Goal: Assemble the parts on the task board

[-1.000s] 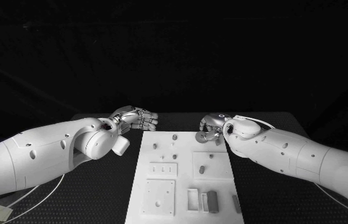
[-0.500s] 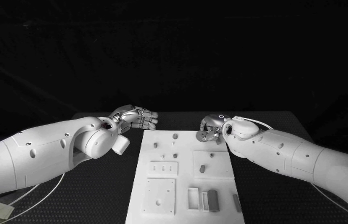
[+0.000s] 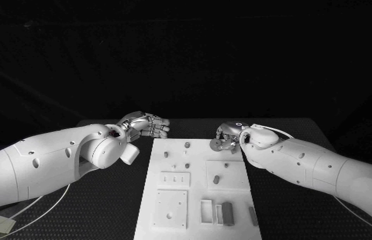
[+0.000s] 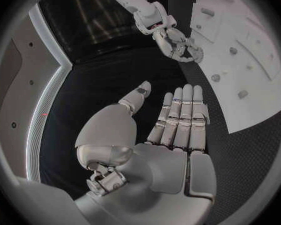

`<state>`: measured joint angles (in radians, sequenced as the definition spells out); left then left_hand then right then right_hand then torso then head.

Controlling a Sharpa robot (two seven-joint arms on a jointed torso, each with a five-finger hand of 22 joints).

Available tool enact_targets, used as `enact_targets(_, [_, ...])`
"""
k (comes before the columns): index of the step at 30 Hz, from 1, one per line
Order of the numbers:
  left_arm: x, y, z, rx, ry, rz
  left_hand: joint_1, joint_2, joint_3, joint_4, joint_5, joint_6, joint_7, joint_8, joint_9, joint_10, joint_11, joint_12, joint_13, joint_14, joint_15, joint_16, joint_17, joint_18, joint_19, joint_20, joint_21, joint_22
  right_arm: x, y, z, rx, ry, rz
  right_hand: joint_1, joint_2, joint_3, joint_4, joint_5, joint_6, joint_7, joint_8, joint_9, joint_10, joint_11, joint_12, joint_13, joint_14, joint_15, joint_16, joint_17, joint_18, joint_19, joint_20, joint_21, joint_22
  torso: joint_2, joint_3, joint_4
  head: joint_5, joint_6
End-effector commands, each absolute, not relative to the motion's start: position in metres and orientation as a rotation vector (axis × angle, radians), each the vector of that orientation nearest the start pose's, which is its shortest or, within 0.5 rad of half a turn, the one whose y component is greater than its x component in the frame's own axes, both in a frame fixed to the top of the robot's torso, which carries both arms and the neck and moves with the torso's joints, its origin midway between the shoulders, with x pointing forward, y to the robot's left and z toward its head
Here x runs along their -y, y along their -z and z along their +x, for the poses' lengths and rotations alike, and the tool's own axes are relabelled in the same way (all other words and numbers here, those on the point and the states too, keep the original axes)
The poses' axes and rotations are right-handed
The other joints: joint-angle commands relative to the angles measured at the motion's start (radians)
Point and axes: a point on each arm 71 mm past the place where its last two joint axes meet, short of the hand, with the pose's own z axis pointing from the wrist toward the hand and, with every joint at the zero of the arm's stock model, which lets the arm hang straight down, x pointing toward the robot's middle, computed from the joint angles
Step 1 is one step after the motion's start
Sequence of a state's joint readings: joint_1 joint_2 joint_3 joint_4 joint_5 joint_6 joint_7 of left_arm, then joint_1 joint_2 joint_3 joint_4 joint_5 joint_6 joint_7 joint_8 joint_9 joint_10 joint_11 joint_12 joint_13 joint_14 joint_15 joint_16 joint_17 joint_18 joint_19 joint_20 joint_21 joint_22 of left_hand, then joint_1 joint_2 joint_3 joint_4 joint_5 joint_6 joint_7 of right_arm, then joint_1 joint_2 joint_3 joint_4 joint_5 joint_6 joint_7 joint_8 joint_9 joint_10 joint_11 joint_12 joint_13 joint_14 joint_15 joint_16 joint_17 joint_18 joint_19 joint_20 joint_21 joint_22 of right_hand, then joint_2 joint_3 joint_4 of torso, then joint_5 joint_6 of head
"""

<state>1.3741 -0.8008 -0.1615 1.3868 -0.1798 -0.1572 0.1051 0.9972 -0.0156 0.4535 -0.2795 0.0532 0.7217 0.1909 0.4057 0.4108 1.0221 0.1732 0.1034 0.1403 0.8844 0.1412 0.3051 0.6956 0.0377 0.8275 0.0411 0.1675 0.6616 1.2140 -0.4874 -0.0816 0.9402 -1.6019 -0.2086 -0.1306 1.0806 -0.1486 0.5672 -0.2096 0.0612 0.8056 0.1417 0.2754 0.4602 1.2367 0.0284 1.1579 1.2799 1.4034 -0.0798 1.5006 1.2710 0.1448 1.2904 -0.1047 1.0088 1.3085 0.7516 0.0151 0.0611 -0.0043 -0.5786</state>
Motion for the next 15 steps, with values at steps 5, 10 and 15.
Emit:
enact_targets(5, [-0.2187, 0.1576, 0.5237, -1.758, 1.342, -0.902, -0.001, -0.005, -0.002, 0.0, 0.004, 0.006, 0.014, -0.007, 0.0, 0.006, 0.002, -0.006, 0.001, 0.007, 0.001, -0.006, 0.002, -0.01, 0.007, 0.001, -0.006, -0.001, 0.1887, 0.2271, 0.5759, -1.766, -0.299, -0.24, -0.014, -0.009, 0.001, 0.008, 0.002, -0.038, 0.018, -0.023, -0.01, -0.034, 0.016, -0.031, -0.031, -0.001, 0.015, 0.003, -0.008, 0.117, -0.006, -0.007, 0.001, 0.017, 0.0, 0.0, -0.0006, 0.0, -0.003])
enact_targets(10, [-0.2185, 0.1576, 0.5237, -1.758, 1.342, -0.902, -0.001, -0.005, -0.002, 0.0, 0.004, 0.006, 0.014, -0.007, 0.0, 0.006, 0.002, -0.007, 0.001, 0.007, 0.001, -0.006, 0.002, -0.01, 0.007, 0.001, -0.006, -0.001, 0.1877, 0.228, 0.5761, -1.777, -0.306, -0.24, -0.016, -0.009, 0.002, 0.012, 0.002, -0.04, 0.021, -0.023, -0.011, -0.038, 0.02, -0.033, -0.035, -0.003, 0.019, 0.003, -0.011, 0.117, -0.007, -0.007, 0.001, 0.017, -0.001, 0.0006, -0.0002, 0.001, -0.004])
enact_targets(15, [-0.2181, 0.1576, 0.5236, -1.76, 1.343, -0.901, -0.001, -0.005, -0.002, 0.0, 0.004, 0.006, 0.014, -0.007, 0.0, 0.006, 0.002, -0.007, 0.001, 0.007, 0.001, -0.007, 0.002, -0.01, 0.007, 0.001, -0.007, -0.001, 0.1868, 0.23, 0.5762, -1.796, -0.308, -0.242, -0.021, -0.005, 0.003, 0.02, 0.001, -0.031, 0.023, -0.018, -0.009, -0.042, 0.021, -0.033, -0.04, -0.003, 0.021, 0.003, -0.011, 0.117, -0.008, -0.006, 0.0, 0.017, 0.0, 0.0002, 0.0014, 0.0, -0.006])
